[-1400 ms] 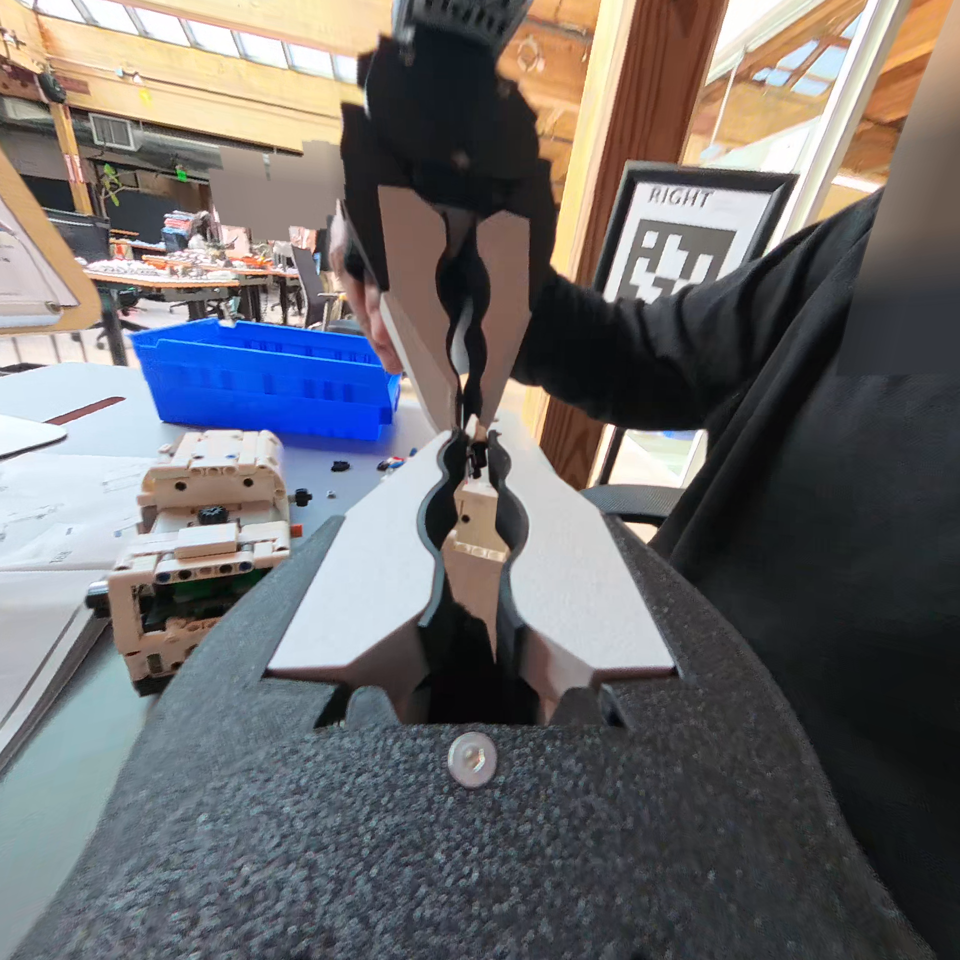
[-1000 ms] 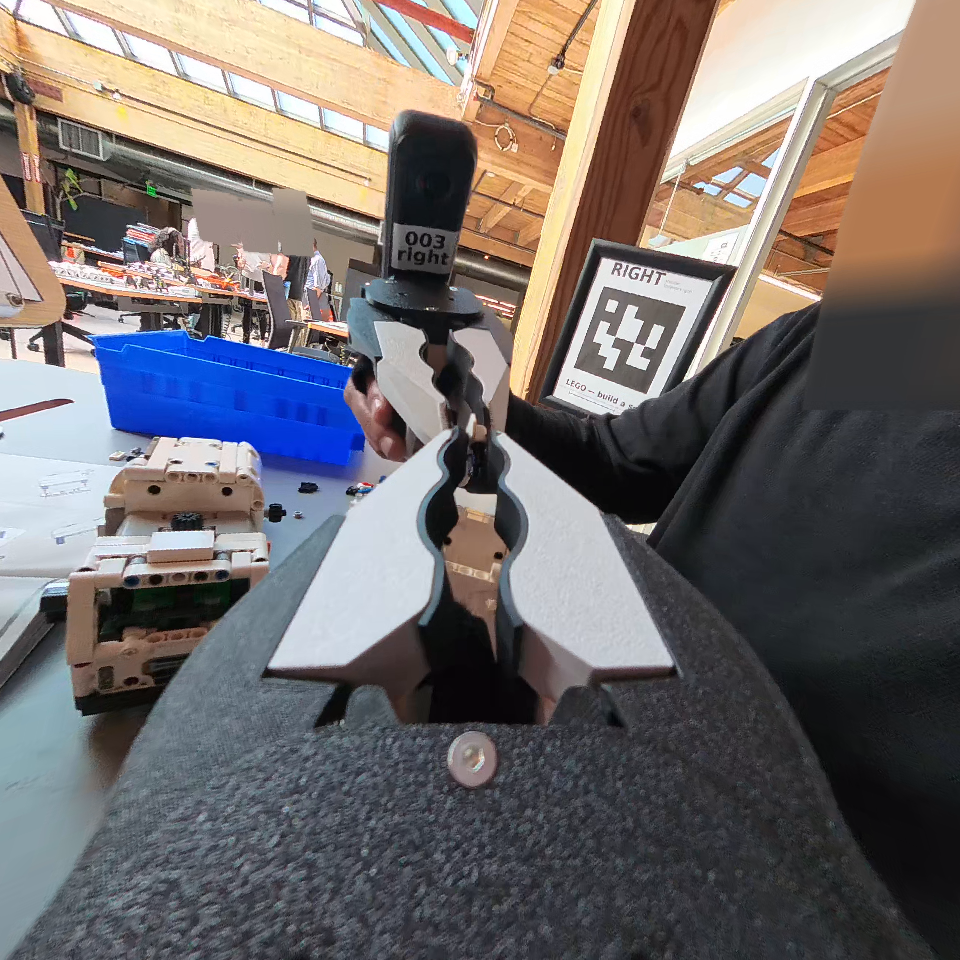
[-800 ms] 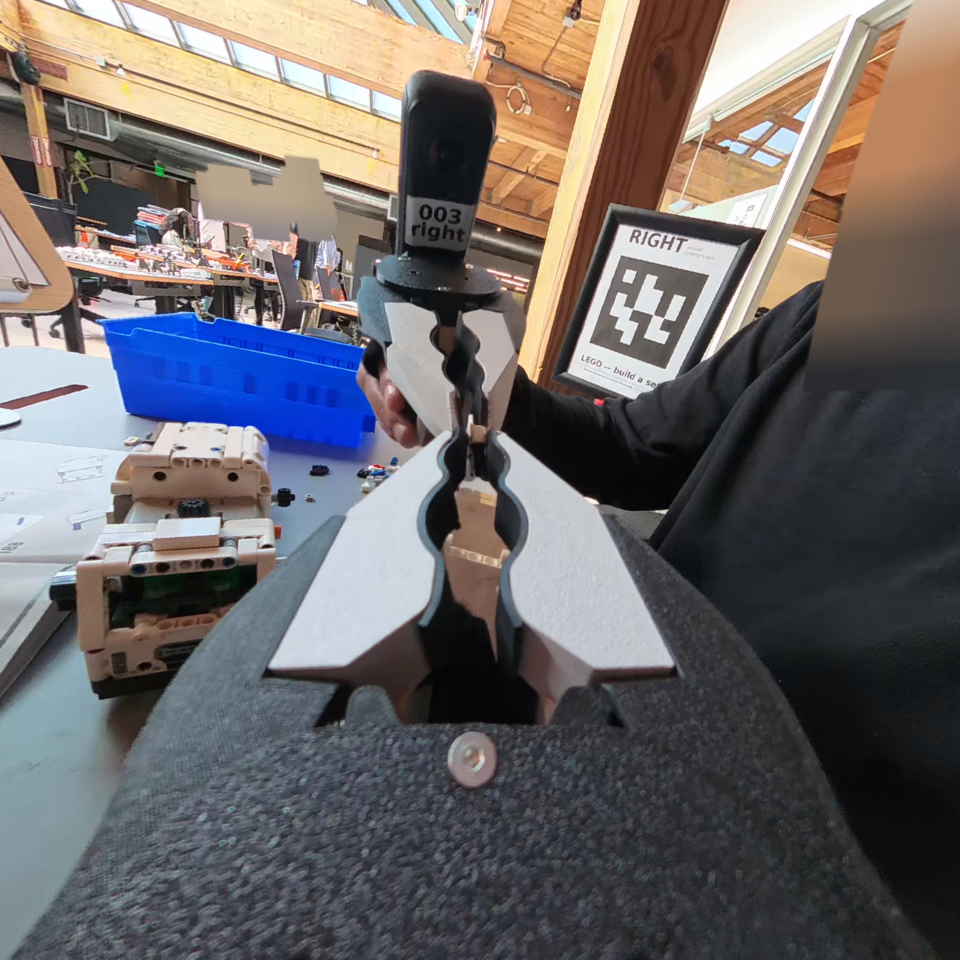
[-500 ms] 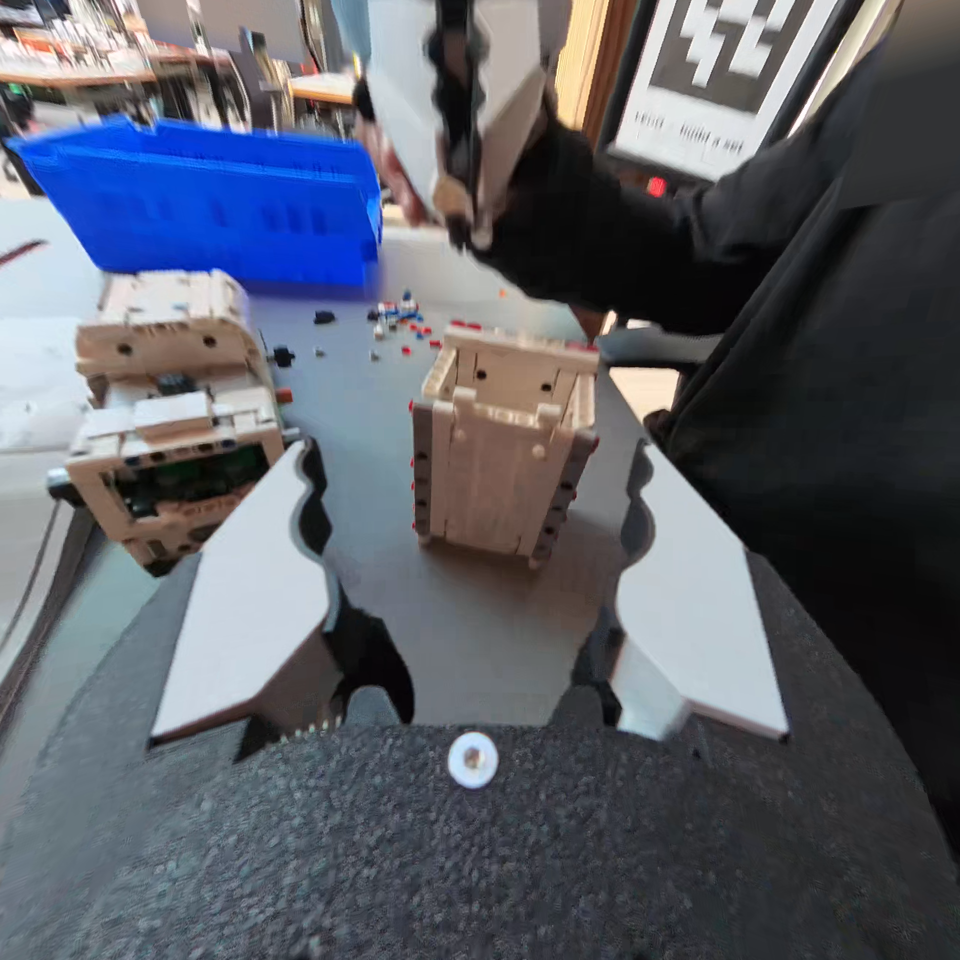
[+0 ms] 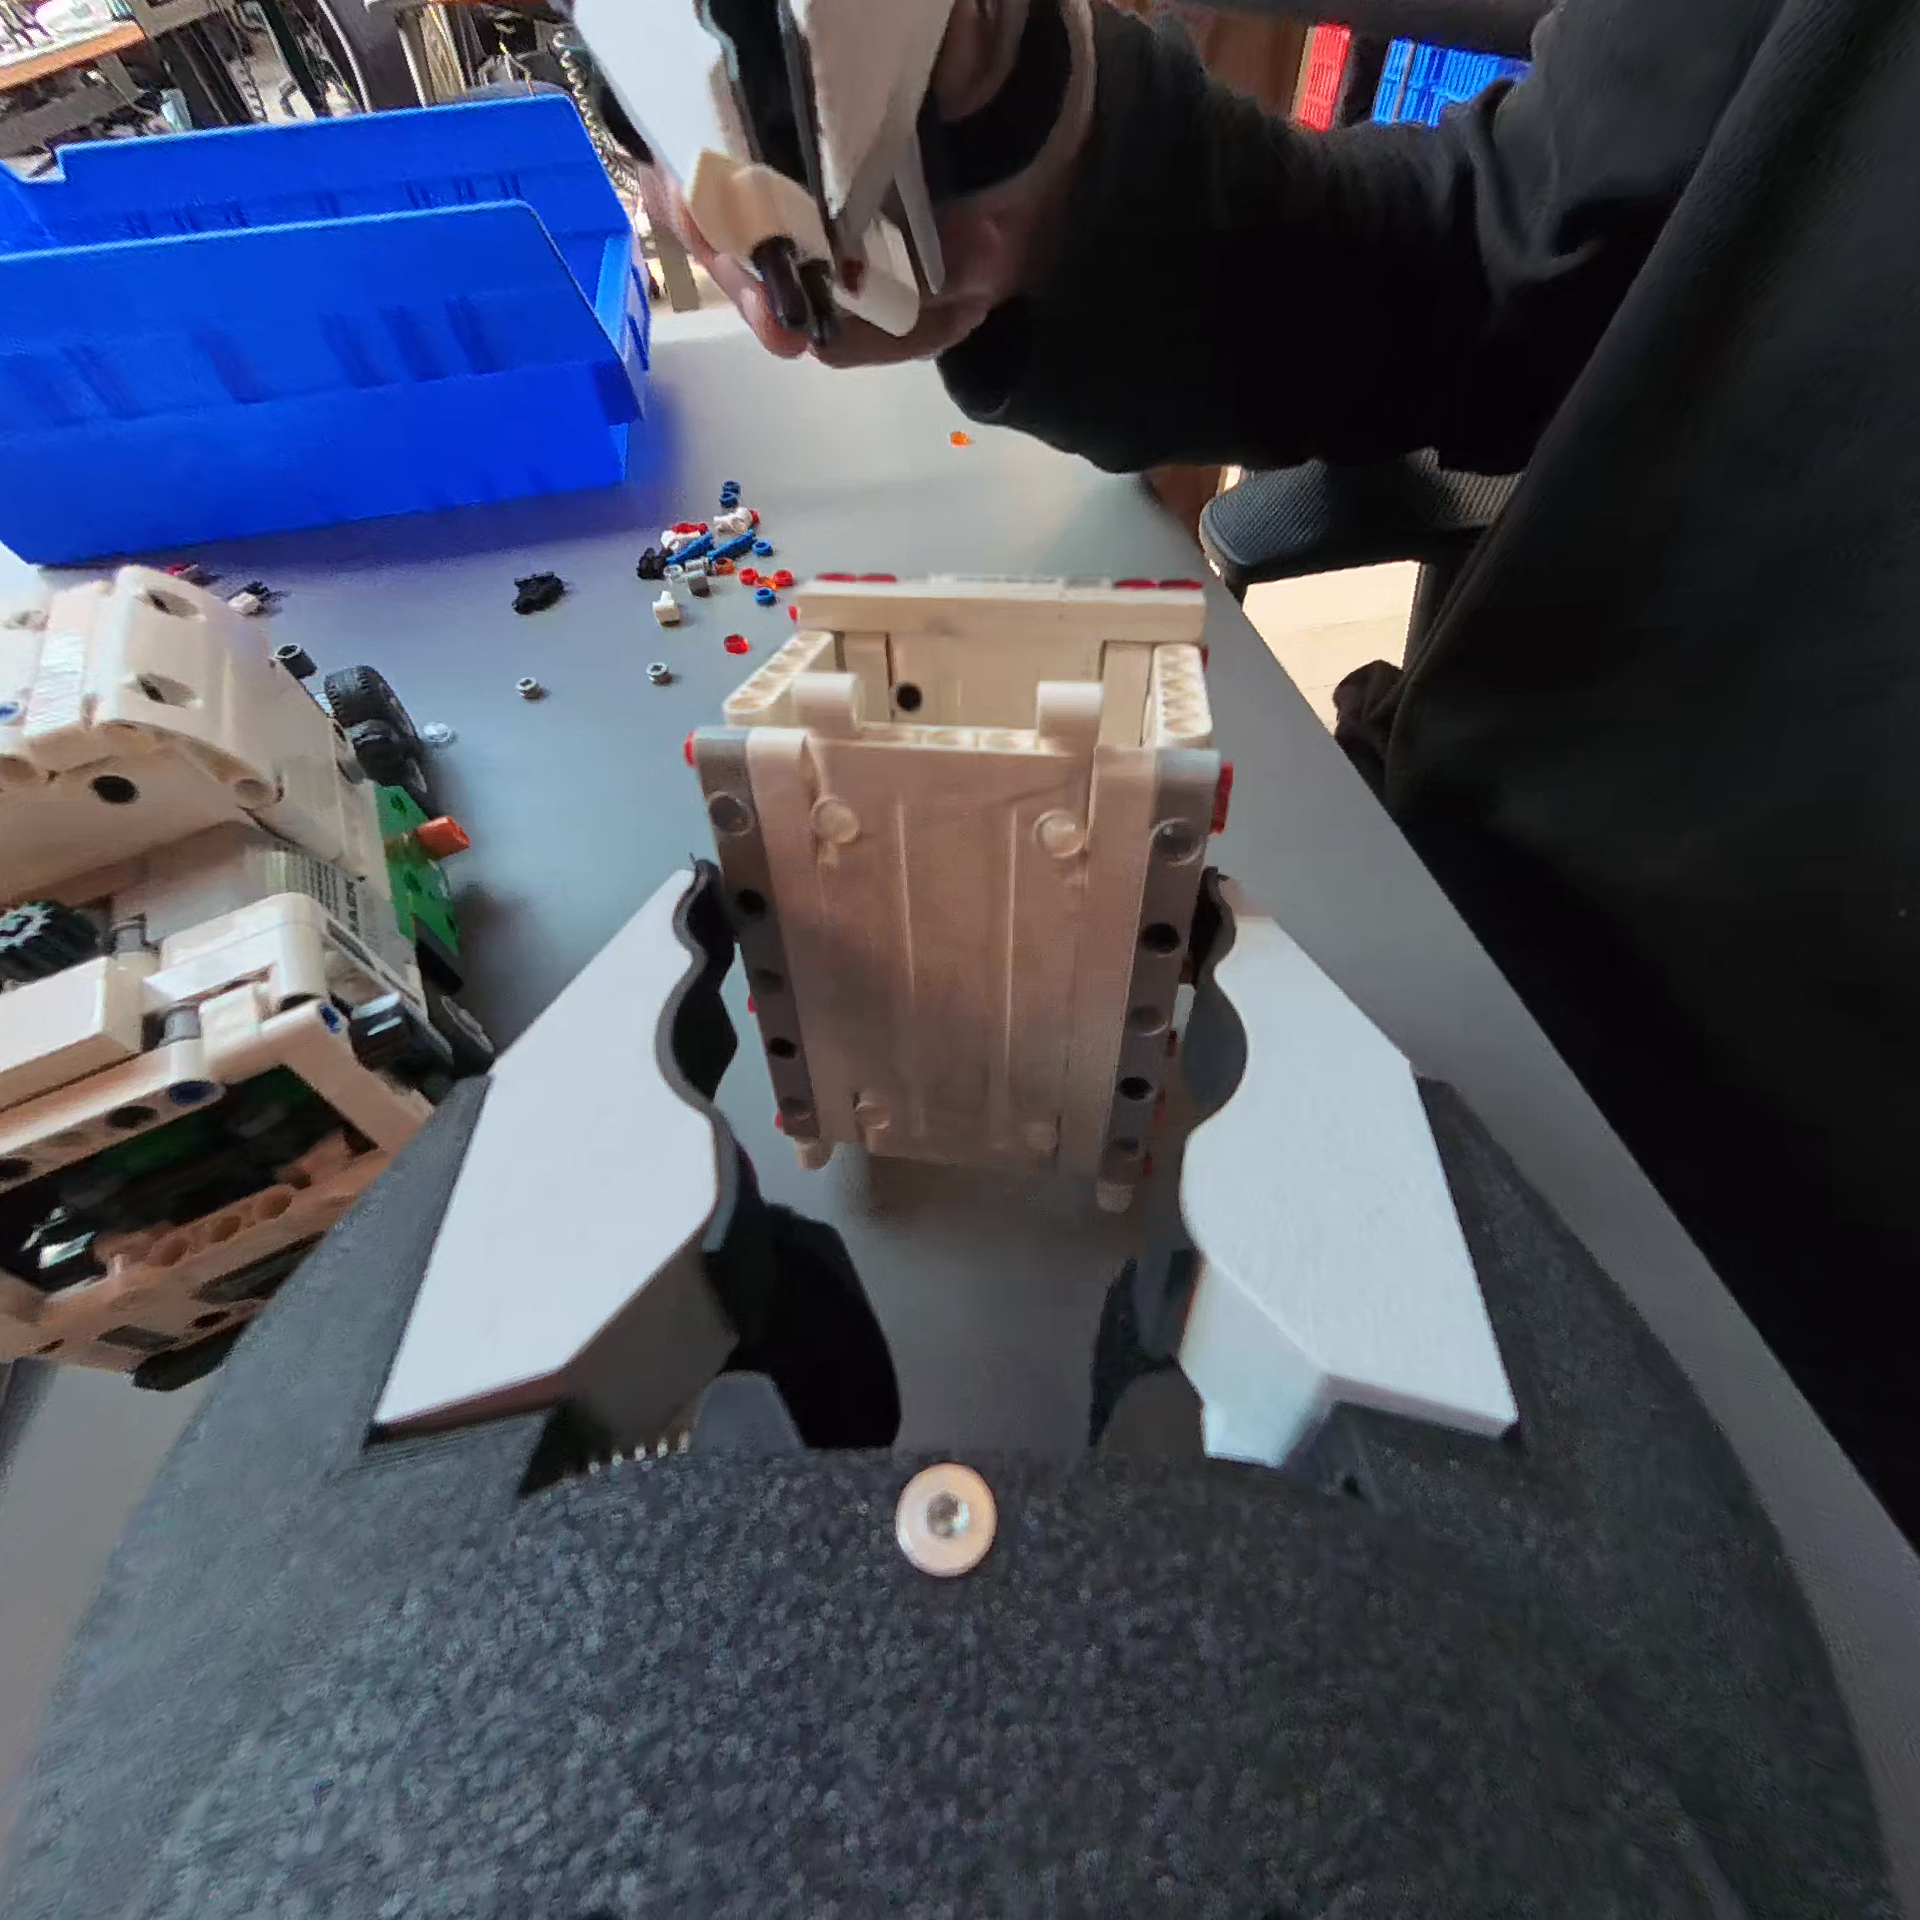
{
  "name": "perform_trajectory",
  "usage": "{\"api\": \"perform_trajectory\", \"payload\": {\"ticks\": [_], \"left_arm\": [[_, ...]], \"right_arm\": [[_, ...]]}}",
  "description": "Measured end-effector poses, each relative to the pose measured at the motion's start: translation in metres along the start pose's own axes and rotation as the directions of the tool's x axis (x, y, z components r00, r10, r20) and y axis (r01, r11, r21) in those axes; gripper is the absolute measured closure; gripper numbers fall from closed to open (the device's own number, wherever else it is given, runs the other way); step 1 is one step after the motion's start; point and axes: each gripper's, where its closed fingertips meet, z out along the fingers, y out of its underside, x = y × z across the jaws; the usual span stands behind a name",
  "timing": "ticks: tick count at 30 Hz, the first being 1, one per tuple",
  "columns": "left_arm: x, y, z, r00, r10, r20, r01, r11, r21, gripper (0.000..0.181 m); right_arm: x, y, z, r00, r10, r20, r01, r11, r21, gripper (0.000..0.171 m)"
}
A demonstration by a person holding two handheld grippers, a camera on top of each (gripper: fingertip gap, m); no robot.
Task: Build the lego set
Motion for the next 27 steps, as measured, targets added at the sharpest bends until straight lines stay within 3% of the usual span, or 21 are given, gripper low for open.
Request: {"api": "perform_trajectory", "payload": {"ticks": [6, 12, 19, 27], "left_arm": [[0.007, 0.002, -0.005, 0.998, -0.039, -0.042, 0.032, 0.989, -0.143, 0.096], [0.009, 0.004, -0.001, 0.998, -0.048, -0.035, 0.038, 0.969, -0.245, 0.096], [0.005, 0.001, -0.002, 0.995, -0.104, -0.003, 0.102, 0.981, -0.165, 0.097], [0.003, -0.001, -0.009, 0.993, -0.118, -0.005, 0.117, 0.992, -0.045, 0.097]], "right_arm": [[0.002, 0.01, -0.009, 0.993, -0.044, -0.107, 0.041, 0.999, -0.026, 0.167], [0.015, 0.045, 0.013, 0.984, 0.043, -0.175, -0.037, 0.999, 0.039, 0.168], [0.017, 0.047, 0.022, 0.988, -0.007, -0.156, 0.027, 0.992, 0.123, 0.168], [0.022, 0.042, 0.035, 0.989, -0.038, -0.144, 0.049, 0.996, 0.073, 0.168]]}}
